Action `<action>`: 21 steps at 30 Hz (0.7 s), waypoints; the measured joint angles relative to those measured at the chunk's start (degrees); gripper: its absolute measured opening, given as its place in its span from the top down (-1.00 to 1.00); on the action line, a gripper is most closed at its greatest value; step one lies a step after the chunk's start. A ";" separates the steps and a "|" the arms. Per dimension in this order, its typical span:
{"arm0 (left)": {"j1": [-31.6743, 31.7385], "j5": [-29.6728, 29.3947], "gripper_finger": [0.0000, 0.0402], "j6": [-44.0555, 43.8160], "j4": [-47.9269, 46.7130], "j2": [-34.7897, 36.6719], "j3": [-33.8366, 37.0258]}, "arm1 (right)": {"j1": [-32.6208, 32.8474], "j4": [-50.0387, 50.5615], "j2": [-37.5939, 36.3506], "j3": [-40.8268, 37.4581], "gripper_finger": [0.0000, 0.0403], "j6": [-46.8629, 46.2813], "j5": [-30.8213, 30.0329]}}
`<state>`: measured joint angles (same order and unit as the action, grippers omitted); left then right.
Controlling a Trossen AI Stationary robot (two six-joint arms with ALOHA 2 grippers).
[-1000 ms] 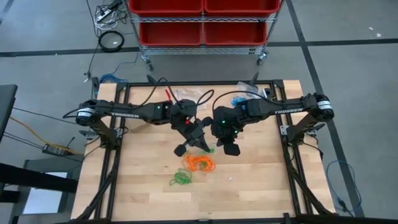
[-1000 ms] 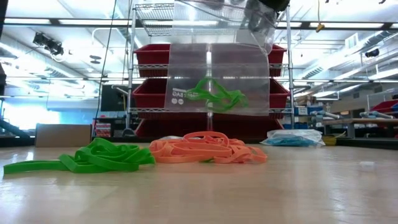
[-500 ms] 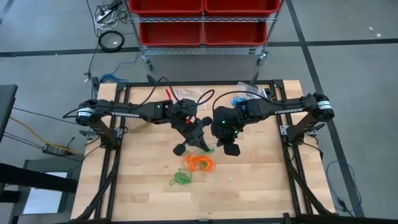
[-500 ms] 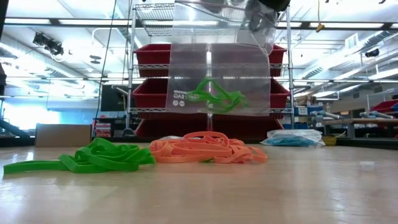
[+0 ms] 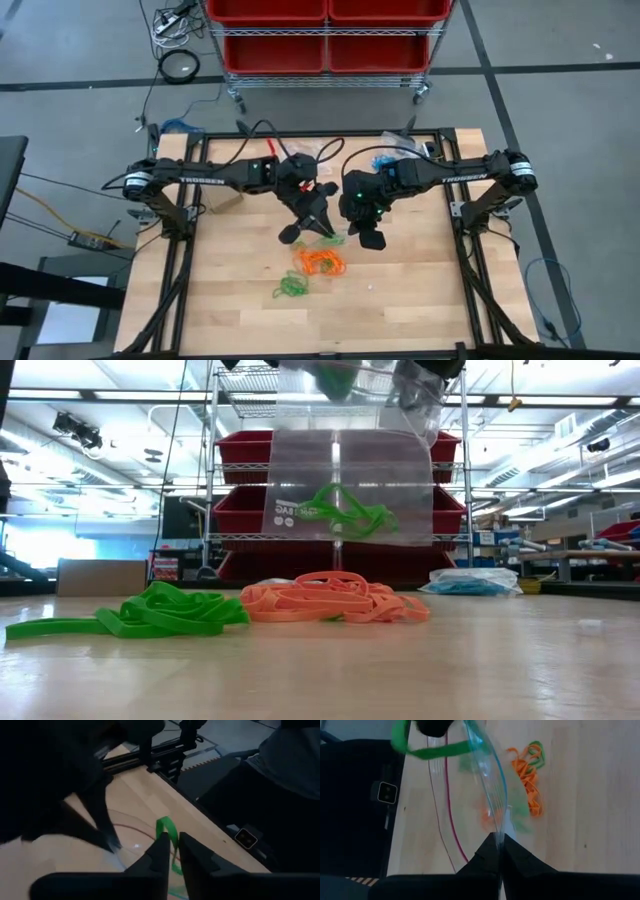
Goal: Sort rubber bands
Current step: Put the green rubber band into the transparent zip bag
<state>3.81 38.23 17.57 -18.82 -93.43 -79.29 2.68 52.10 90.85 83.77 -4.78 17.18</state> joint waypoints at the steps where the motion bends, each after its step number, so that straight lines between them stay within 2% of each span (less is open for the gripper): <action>1: 0.10 -0.24 0.68 -0.21 -0.44 0.00 0.00 | 0.00 -0.02 0.00 0.00 1.00 0.00 -0.01; 8: 0.74 -3.16 0.30 -3.27 -3.10 0.00 0.00 | 0.00 0.00 0.00 0.00 1.00 -0.02 -0.01; 12: 0.79 -4.21 0.16 -3.33 -4.68 0.00 0.00 | 0.00 0.00 0.00 0.00 1.00 0.00 -0.01; 16: 0.85 -6.27 0.11 -3.25 -8.24 0.87 0.00 | 0.00 0.18 0.00 0.00 1.00 0.00 -0.01; 21: 1.07 -16.99 0.17 -2.48 -12.79 6.38 0.02 | -0.03 0.97 0.00 0.00 1.00 0.40 -0.88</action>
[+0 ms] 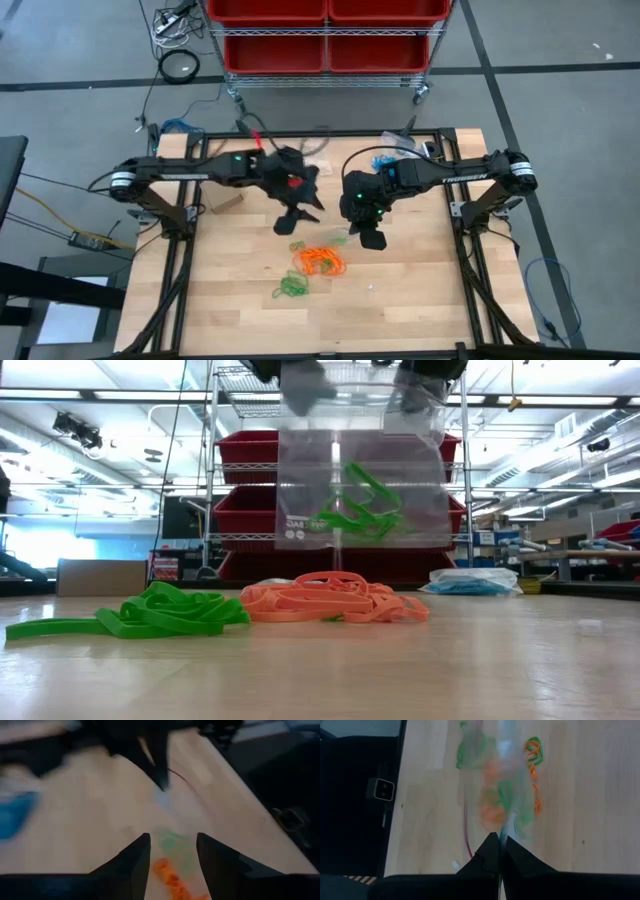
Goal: Sort rubber bands
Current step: Put the green rubber band into the transparent zip bag
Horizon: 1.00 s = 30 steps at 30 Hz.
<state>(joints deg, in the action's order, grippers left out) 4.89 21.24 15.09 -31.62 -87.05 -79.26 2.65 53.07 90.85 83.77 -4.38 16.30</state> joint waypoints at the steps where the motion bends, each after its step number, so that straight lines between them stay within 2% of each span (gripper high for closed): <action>1: 0.02 -1.24 0.18 -0.04 -0.31 1.92 0.00 | -0.10 -0.13 0.00 0.00 1.00 0.07 -0.13; 7: -0.21 -4.09 0.21 -4.24 -6.18 11.66 0.38 | -0.51 -0.25 0.00 0.00 1.00 0.13 -0.30; 11: -3.35 -4.09 0.21 -10.64 -7.43 15.08 7.66 | -0.52 -0.35 0.00 0.00 1.00 0.42 -0.43; 14: -7.61 -4.72 0.21 -15.40 0.00 15.52 16.76 | -0.52 -0.56 0.00 0.00 1.00 0.50 -0.42; 16: -10.41 -6.14 0.21 -18.60 8.26 15.40 24.41 | -0.52 -0.58 0.00 0.00 1.00 0.52 -0.40; 20: -14.43 -11.10 0.21 -26.68 34.57 14.52 41.17 | -0.52 -0.58 0.02 0.00 1.00 0.42 -0.39; 23: -16.42 -17.20 0.21 -31.55 54.08 12.94 51.20 | -0.49 -0.58 0.02 0.00 1.00 0.17 -0.31; 25: -17.34 -22.08 0.21 -32.15 58.71 11.20 55.50 | -0.49 -0.75 0.02 0.00 1.00 0.17 -0.22; 27: -17.96 -26.62 0.21 -32.23 58.84 9.01 58.08 | -0.49 -0.85 0.07 0.00 1.00 0.15 -0.18; 30: -18.36 -29.05 0.21 -32.28 60.11 5.45 58.73 | -0.49 -1.41 0.07 0.00 1.00 -0.12 -0.06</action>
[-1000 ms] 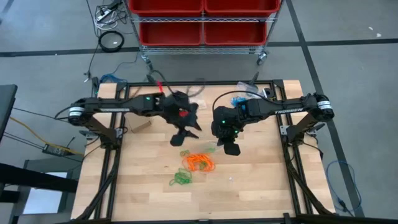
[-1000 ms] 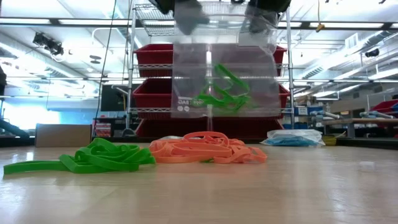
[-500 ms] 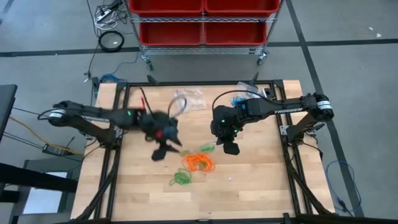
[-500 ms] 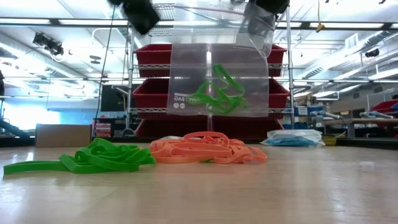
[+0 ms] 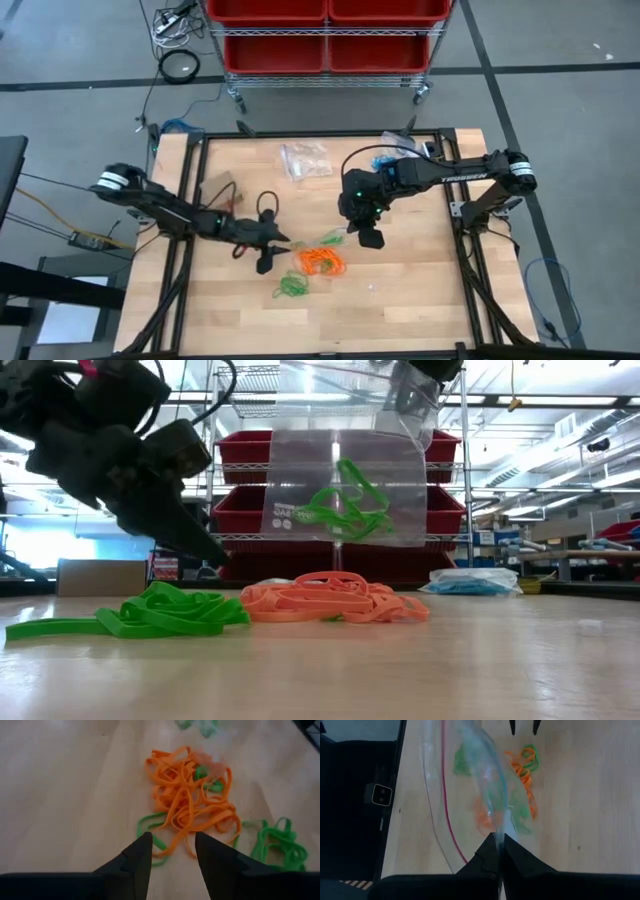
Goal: Sort rubber bands
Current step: Put the green rubber band into the transparent zip bag
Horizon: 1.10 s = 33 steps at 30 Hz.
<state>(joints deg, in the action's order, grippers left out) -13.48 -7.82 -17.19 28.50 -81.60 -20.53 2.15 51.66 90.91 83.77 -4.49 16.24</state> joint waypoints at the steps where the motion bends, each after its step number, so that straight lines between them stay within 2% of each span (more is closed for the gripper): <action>1: -0.08 -0.02 0.21 0.10 1.43 -1.14 0.06 | 0.00 -0.28 0.00 0.00 1.00 -0.31 0.01; 6: -0.74 -3.42 0.21 1.34 1.17 -5.84 -0.15 | 0.00 -0.61 0.00 0.00 1.00 -0.41 0.01; 12: -1.00 -3.54 0.21 0.61 1.91 -10.17 -0.53 | 0.00 -0.52 0.00 0.02 1.00 -0.41 0.03; 17: -1.12 -4.29 0.21 1.96 6.26 -12.53 -0.52 | 0.00 -0.85 0.00 0.02 1.00 -0.41 0.03; 21: -1.22 -6.72 0.24 2.81 2.31 -13.85 -2.42 | 0.01 -1.03 0.00 0.02 1.00 -0.42 0.03; 24: -1.21 -7.73 0.39 3.40 1.38 -15.76 -4.05 | 0.09 -1.01 0.00 0.02 1.00 -0.44 0.01; 29: -1.75 -8.08 0.92 6.00 1.39 -17.05 -5.33 | 0.09 -1.08 0.00 0.02 1.00 -0.46 0.01; 33: -2.17 -6.09 0.97 6.37 -0.78 -14.36 -6.08 | 0.09 -0.99 0.00 0.02 1.00 -0.52 0.01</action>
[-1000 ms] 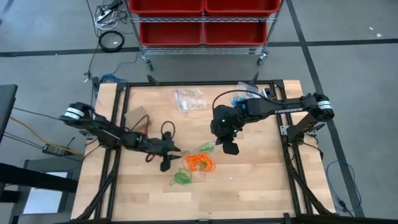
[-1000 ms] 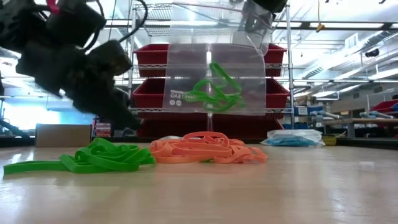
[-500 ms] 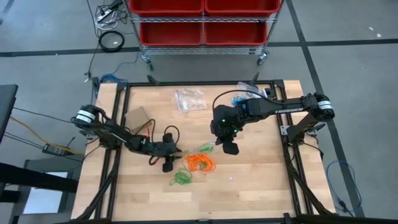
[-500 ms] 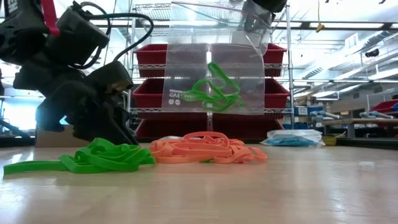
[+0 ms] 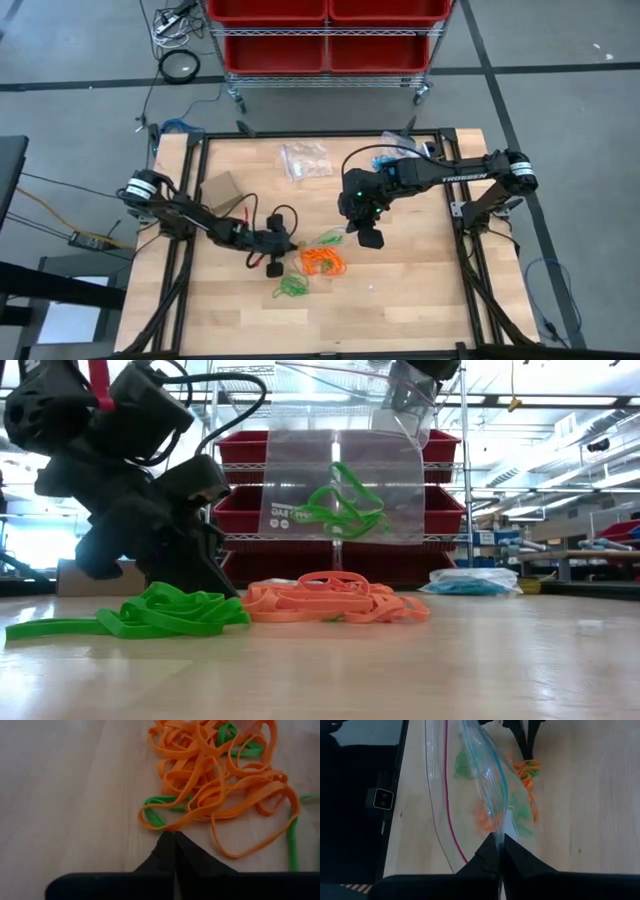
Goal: Sort rubber bands
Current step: Put the green rubber band into the transparent zip bag
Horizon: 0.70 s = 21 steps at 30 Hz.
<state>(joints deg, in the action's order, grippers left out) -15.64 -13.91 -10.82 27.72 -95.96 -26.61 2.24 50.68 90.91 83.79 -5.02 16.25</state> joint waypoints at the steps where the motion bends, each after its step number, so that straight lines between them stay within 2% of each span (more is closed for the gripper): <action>1: -0.38 0.83 0.98 0.13 -1.58 1.25 -0.39 | 0.00 0.00 0.00 0.00 1.00 -0.02 0.00; 5: -3.36 4.65 0.99 1.79 -10.23 7.89 -4.81 | 0.00 0.17 0.00 0.00 1.00 0.00 0.00; 12: -7.88 2.50 0.99 7.86 -34.72 18.04 -20.24 | 0.00 -0.27 0.00 0.00 1.00 0.02 -0.02; 16: -8.55 0.38 1.00 12.58 -40.39 19.52 -27.72 | 0.11 -0.86 0.00 0.00 1.00 0.02 -0.02; 21: -8.76 0.30 1.00 19.61 -40.28 19.08 -34.88 | 0.26 -1.18 0.00 0.00 1.00 0.04 -0.04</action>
<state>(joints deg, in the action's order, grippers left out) -24.40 -13.61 8.79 -12.56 -76.88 -61.49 2.50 49.50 90.91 83.79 -4.97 16.21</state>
